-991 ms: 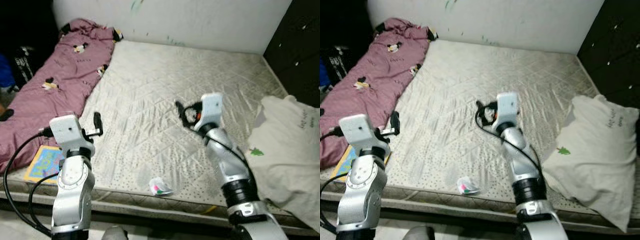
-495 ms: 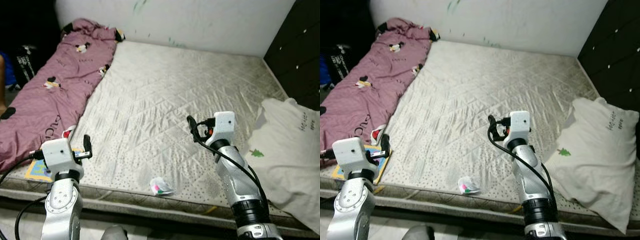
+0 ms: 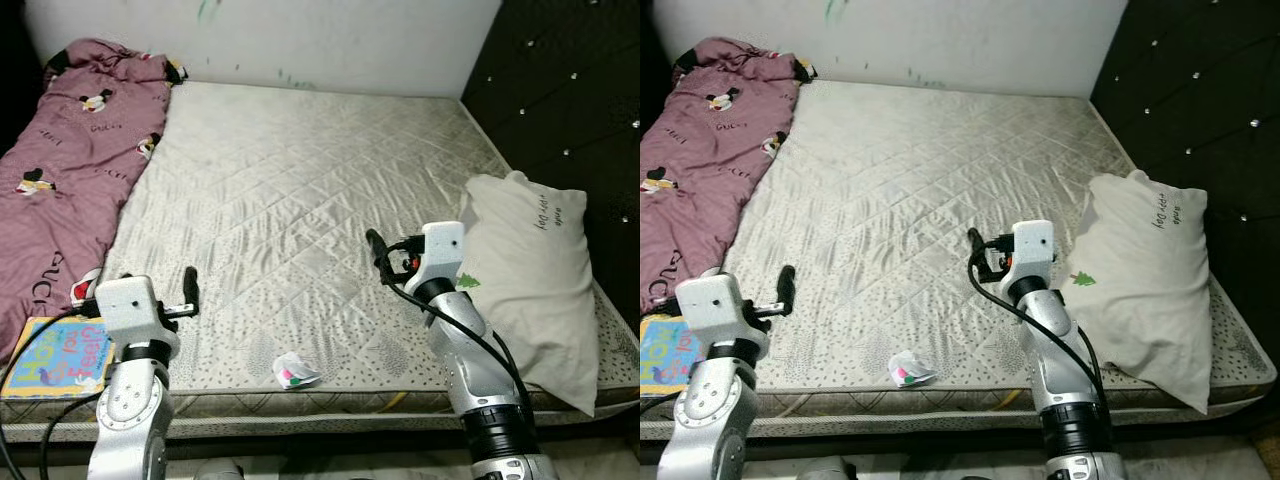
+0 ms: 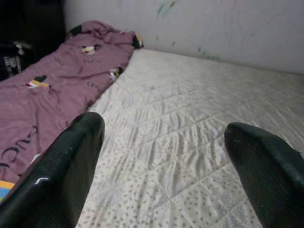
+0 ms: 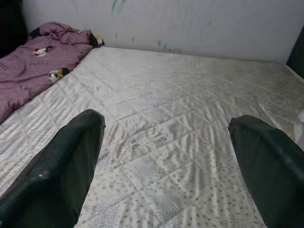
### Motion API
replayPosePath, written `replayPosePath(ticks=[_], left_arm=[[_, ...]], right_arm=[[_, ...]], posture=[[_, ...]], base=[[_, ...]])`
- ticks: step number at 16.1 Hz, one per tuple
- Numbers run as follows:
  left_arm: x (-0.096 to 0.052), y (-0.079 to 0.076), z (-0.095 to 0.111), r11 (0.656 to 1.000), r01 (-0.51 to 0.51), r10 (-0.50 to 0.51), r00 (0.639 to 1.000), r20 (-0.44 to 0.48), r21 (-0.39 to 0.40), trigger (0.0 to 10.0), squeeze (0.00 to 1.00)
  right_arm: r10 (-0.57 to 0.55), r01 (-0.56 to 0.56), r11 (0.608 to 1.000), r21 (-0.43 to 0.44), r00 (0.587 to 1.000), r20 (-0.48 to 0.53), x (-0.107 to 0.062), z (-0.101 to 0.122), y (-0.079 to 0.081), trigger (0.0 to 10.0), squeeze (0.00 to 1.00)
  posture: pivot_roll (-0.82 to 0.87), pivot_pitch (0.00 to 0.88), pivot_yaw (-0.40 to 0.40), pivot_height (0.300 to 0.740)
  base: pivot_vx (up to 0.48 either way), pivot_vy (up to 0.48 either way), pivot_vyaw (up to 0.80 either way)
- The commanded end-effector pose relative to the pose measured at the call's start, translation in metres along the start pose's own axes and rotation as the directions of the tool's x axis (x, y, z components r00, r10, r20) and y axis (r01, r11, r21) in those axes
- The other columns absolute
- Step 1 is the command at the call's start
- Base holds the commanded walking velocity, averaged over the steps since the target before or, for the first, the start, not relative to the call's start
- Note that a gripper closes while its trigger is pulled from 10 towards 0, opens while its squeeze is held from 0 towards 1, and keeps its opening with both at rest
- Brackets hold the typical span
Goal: Clean up the room
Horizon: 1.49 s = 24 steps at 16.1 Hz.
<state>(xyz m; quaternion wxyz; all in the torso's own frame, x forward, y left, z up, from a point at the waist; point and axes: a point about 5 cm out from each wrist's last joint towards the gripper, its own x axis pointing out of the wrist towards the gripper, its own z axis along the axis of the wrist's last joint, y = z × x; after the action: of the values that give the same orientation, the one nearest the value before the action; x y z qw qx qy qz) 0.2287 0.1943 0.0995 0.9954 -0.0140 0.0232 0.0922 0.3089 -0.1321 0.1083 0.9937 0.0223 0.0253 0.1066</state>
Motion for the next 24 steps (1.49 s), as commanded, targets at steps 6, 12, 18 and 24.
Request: replayPosePath(ticks=[6, 12, 18, 24], left_arm=[[0.004, 0.0, 0.007, 1.0, 0.014, -0.014, 1.0, 0.017, -0.016, 10.0, 0.0], [0.006, -0.001, 0.009, 1.0, 0.013, -0.013, 1.0, 0.02, -0.012, 10.0, 0.0], [0.008, -0.003, 0.01, 1.0, -0.009, 0.009, 0.999, 0.035, 0.001, 10.0, 0.0], [0.008, -0.002, 0.013, 1.0, -0.013, 0.013, 0.999, 0.053, 0.001, 10.0, 0.0]], right_arm=[[0.018, -0.017, 0.999, -0.036, 1.0, 0.014, 0.0, 0.007, 0.001, 10.0, 0.0], [0.041, -0.041, 0.998, -0.037, 0.999, 0.01, 0.001, 0.008, 0.004, 10.0, 0.0], [0.063, -0.063, 0.998, -0.029, 0.998, -0.004, 0.0, 0.006, 0.005, 10.0, 0.0], [0.111, -0.112, 0.993, -0.037, 0.994, -0.02, 0.002, 0.005, 0.008, 10.0, 0.0]], posture=[[0.1, 0.002, -0.078, 0.712], [0.1, 0.01, -0.086, 0.632], [0.09, 0.004, -0.089, 0.587], [0.09, 0.0, -0.098, 0.587]], base=[[0.0, 0.0, 0.0], [0.0, 0.0, 0.0], [0.0, 0.0, 0.0], [0.0, 0.0, 0.0]])
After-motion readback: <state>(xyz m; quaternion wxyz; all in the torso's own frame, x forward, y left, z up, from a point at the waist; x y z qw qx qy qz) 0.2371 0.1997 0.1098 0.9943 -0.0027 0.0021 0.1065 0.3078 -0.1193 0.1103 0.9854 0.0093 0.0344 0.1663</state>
